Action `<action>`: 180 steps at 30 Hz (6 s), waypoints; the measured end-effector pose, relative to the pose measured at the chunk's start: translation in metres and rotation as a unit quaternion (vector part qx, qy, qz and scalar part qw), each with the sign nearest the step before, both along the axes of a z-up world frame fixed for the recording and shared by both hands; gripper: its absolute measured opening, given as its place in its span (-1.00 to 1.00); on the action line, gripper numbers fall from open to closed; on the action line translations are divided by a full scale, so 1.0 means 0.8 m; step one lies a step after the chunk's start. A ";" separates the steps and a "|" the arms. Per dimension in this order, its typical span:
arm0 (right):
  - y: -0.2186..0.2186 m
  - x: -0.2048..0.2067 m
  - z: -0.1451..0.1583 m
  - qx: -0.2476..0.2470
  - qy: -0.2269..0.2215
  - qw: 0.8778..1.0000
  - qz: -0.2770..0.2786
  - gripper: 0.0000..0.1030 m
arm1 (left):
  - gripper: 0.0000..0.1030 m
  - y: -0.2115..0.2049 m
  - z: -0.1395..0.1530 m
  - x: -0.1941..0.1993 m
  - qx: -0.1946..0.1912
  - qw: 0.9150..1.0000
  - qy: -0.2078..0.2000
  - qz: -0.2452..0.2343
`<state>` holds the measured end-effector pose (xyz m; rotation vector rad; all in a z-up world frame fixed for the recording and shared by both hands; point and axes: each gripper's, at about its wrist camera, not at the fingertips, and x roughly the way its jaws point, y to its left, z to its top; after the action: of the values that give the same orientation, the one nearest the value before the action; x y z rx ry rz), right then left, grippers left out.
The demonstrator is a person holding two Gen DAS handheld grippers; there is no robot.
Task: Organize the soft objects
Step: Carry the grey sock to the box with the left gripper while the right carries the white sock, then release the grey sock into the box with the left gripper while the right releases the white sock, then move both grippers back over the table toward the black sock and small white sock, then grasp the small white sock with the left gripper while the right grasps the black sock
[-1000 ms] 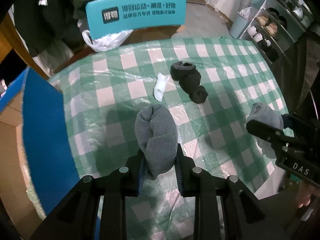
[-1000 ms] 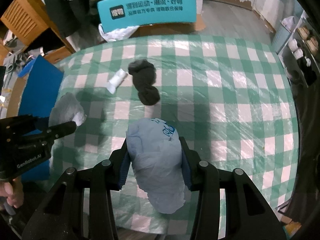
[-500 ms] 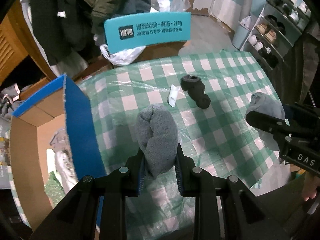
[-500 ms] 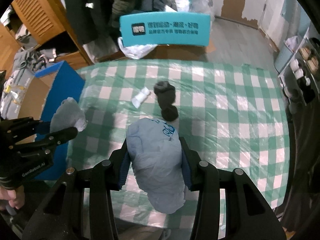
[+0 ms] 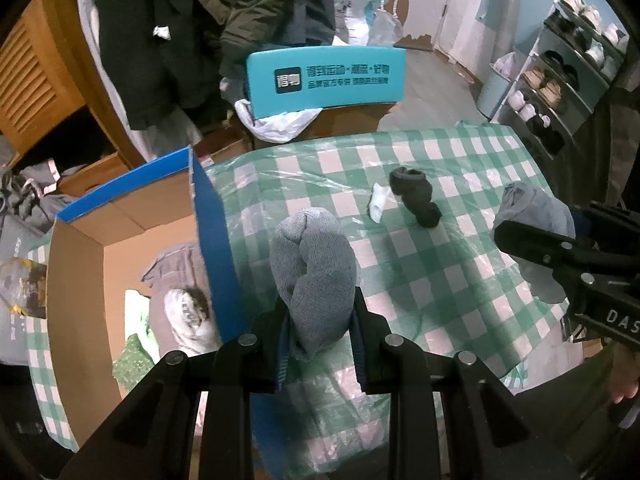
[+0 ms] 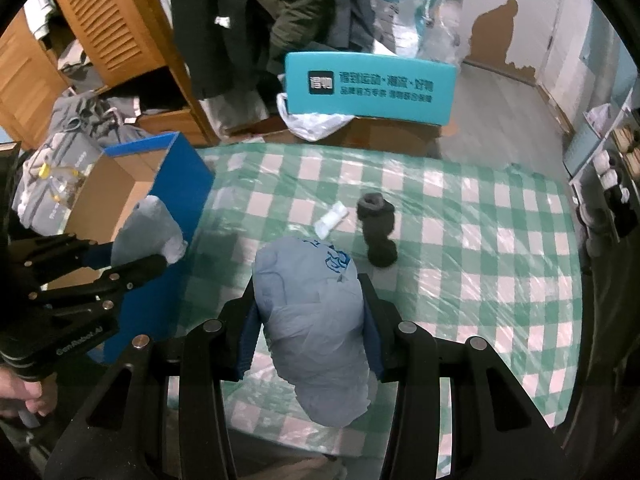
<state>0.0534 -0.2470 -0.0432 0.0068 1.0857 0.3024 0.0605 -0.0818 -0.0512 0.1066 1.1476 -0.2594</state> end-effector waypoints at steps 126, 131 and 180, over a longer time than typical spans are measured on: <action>0.034 0.023 -0.009 -0.007 0.014 1.000 -0.011 0.33 | 0.57 0.046 0.020 -0.005 0.027 0.999 -0.020 0.033; -0.001 0.030 -0.016 -0.018 0.023 0.999 -0.028 0.33 | 0.56 0.022 0.014 0.005 0.026 0.999 -0.010 0.016; -0.069 0.183 -0.172 0.005 0.137 0.989 -0.052 0.33 | 0.57 -0.080 -0.135 0.176 -0.021 0.992 0.122 -0.013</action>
<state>0.1995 -0.3021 -0.1809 0.1166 1.3510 0.2175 0.2011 -0.1462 -0.1591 0.0527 1.3837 -0.3255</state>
